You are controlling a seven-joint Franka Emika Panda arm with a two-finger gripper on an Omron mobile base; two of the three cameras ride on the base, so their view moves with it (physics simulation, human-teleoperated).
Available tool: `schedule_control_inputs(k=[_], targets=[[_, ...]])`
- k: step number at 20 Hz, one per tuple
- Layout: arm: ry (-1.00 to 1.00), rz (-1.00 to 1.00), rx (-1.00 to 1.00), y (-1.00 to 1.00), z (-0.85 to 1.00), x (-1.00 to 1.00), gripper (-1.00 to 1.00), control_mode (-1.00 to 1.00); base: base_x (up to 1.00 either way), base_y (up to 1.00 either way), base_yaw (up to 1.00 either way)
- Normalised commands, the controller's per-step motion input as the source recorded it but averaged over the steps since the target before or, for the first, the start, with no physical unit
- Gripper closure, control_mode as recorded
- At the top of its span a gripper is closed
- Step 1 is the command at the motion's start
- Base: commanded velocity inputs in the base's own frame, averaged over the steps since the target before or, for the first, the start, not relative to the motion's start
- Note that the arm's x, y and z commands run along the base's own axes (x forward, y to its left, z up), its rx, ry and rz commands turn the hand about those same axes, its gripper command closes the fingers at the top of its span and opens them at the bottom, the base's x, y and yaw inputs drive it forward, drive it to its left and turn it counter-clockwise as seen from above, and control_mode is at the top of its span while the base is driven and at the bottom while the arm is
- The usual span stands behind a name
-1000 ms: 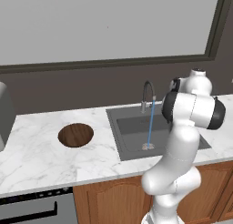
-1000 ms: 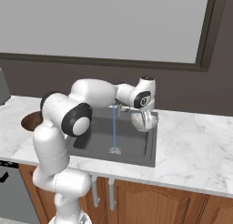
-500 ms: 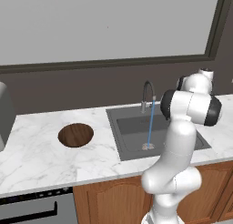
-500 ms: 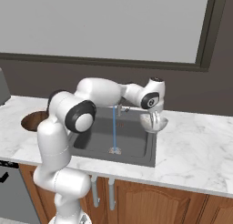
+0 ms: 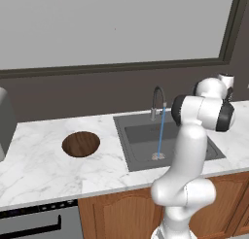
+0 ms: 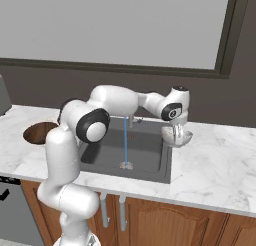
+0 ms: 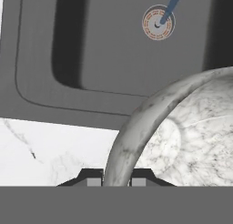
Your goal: Rinse each bowl for a few seconds and place them down in the sink or on the counter.
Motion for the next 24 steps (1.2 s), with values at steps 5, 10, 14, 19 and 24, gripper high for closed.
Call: schedule_control_inputs(k=[5, 10, 14, 19, 24], targets=[[0.0, -0.01, -0.02, -0.21, -0.12, 0.0, 1.0, -1.0, 0.0, 0.0, 0.0], [0.0, 0.0, 0.0, -0.13, -0.18, 0.0, 1.0, -1.0, 0.0, 0.0, 0.0], [0.0, 0.0, 0.0, -0.19, -0.21, 0.0, 1.0, -1.0, 0.0, 0.0, 0.0], [0.0, 0.0, 0.0, -0.23, -0.18, 0.0, 1.0, -1.0, 0.0, 0.0, 0.0], [0.0, 0.0, 0.0, -0.2, -0.21, 0.0, 1.0, -1.0, 0.0, 0.0, 0.0]])
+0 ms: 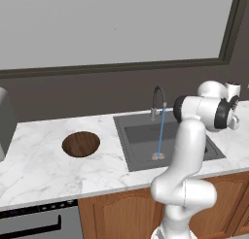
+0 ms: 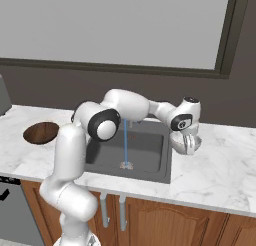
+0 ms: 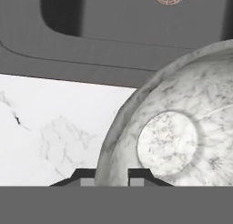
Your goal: Rinse each bowl for a few seconds and place them down in the sink or on the counter.
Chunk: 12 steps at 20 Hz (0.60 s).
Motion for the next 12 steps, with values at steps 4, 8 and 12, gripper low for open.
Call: schedule_control_inputs(k=[4, 8, 12], targets=[[0.0, 0.0, 0.0, -0.12, -0.25, 0.0, 1.0, -1.0, 0.0, 0.0, 0.0], [0.0, 0.0, 0.0, -0.04, -0.18, 0.0, 1.0, -1.0, 0.0, 0.0, 0.0], [0.0, 0.0, 0.0, 0.03, -0.15, 0.0, -1.0, -1.0, 0.0, 0.0, 0.0]])
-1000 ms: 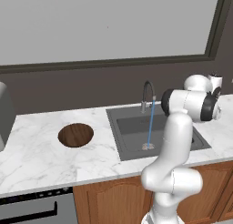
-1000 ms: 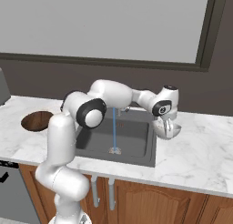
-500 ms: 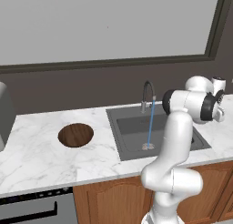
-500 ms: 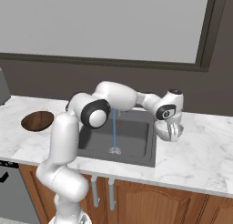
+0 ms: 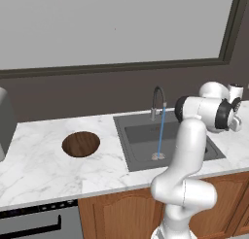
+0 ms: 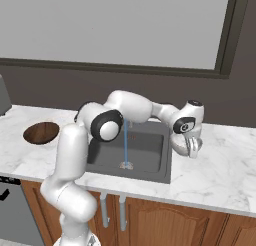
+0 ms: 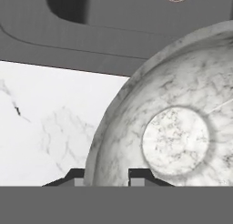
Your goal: Rinse each bowl for a few seconds and place them down in the sink or on the counter.
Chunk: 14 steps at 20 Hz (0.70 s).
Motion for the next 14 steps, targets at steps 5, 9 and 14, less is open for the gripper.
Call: schedule_control_inputs(k=[5, 9, 14], targets=[[0.0, 0.0, 0.0, 0.02, 0.07, 0.0, -1.0, -1.0, 0.0, 0.0, 0.0], [-0.02, 0.0, 0.0, -0.07, 0.25, 0.0, -1.0, -1.0, 0.0, 0.0, 0.0], [-0.01, 0.0, -0.02, -0.02, 0.31, 0.0, -1.0, -1.0, 0.0, 0.0, 0.0]])
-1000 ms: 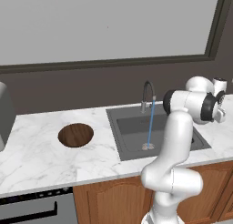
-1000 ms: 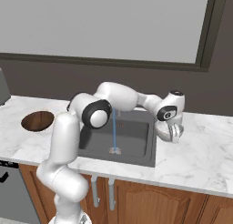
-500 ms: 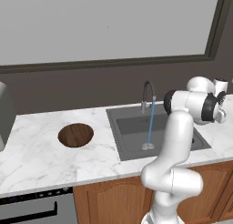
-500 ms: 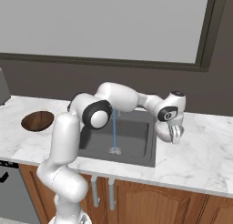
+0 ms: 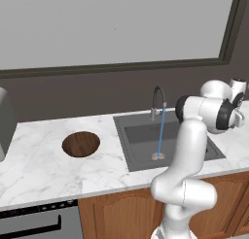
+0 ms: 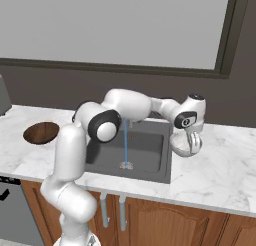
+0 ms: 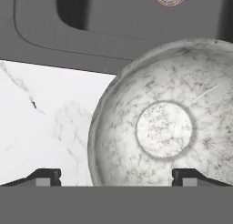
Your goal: Rinse each bowl for a few seconds and place them down in the sink or on the counter.
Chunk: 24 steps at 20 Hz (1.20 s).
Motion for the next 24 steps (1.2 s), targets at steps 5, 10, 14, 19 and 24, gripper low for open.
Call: schedule_control_inputs(k=[5, 10, 14, 19, 24], targets=[[0.0, 0.01, -0.01, 0.08, 0.36, -0.11, -1.0, -1.0, 0.0, 0.0, 0.0], [-0.01, 0.1, 0.0, 0.29, 0.49, -0.53, -1.0, -1.0, 0.0, 0.0, 0.0], [0.0, 0.14, 0.0, 0.44, 0.58, -0.55, -1.0, -1.0, 0.0, 0.0, 0.0], [-0.09, 0.16, -0.1, 0.54, 0.42, -0.54, -1.0, -1.0, 0.0, 0.0, 0.0], [-0.07, 0.12, -0.16, 0.68, 0.36, -0.4, -1.0, -1.0, 0.0, 0.0, 0.0]])
